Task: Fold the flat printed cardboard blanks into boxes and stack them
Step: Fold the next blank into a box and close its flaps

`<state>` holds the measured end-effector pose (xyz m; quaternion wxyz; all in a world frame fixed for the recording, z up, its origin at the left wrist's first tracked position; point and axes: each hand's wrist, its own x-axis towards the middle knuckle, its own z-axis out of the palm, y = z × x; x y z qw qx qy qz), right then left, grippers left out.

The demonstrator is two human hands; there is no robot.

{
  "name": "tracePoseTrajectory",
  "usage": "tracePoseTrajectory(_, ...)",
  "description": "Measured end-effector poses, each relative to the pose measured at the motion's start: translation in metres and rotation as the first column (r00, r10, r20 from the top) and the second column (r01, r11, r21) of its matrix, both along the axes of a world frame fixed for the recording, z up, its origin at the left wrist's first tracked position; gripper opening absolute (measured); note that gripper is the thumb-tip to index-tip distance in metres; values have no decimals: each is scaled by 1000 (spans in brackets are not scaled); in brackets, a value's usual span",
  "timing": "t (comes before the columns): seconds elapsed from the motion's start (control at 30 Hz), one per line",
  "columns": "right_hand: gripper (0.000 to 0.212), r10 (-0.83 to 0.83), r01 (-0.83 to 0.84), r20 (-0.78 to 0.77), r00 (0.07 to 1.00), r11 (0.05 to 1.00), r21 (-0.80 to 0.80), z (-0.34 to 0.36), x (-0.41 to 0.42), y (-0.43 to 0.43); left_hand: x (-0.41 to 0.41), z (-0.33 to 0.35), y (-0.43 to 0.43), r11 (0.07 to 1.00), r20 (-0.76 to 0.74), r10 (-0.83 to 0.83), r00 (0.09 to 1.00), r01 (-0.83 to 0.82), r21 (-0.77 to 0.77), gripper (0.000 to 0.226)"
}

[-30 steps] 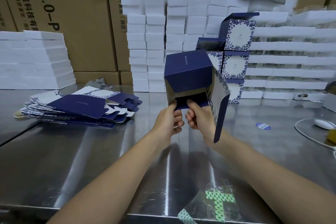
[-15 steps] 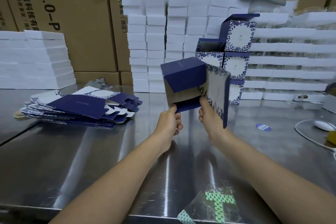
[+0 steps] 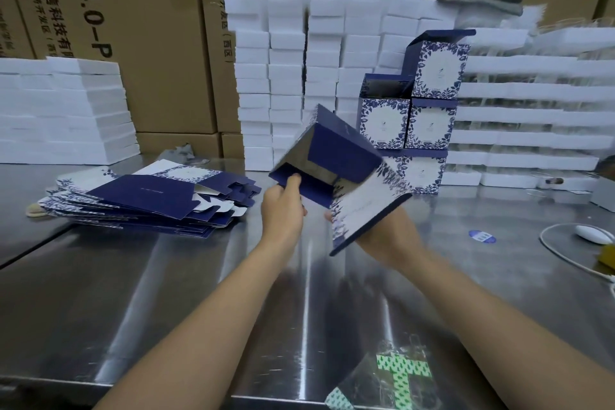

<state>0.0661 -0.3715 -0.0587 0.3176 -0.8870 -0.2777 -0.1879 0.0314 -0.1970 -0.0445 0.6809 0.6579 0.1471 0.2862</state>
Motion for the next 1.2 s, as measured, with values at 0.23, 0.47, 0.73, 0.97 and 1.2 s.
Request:
tracePoseTrajectory(0.23,74,-14,-51,203,979,949,312,8,21,-17,-1,6,31,986,126,99,987,-115,124,49)
tracePoseTrajectory(0.47,44,164,-206,131,978,865,458,8,20,-8,-10,19,25,984,279,-121,953,79,157,22)
tracePoseTrajectory(0.73,28,102,-157,133,986,838,522,14,14,-9,-13,13,17,890,204,-296,933,192,415,46)
tracePoseTrajectory(0.97,50,148,-146,39,988,840,522,7,19,-11,-8,0,19,847,91,-217,972,141,512,53)
tracePoseTrajectory(1.2,24,121,-118,26,992,869,481,-6,22,-5,-2,-3,19,837,104,-165,981,84,541,34)
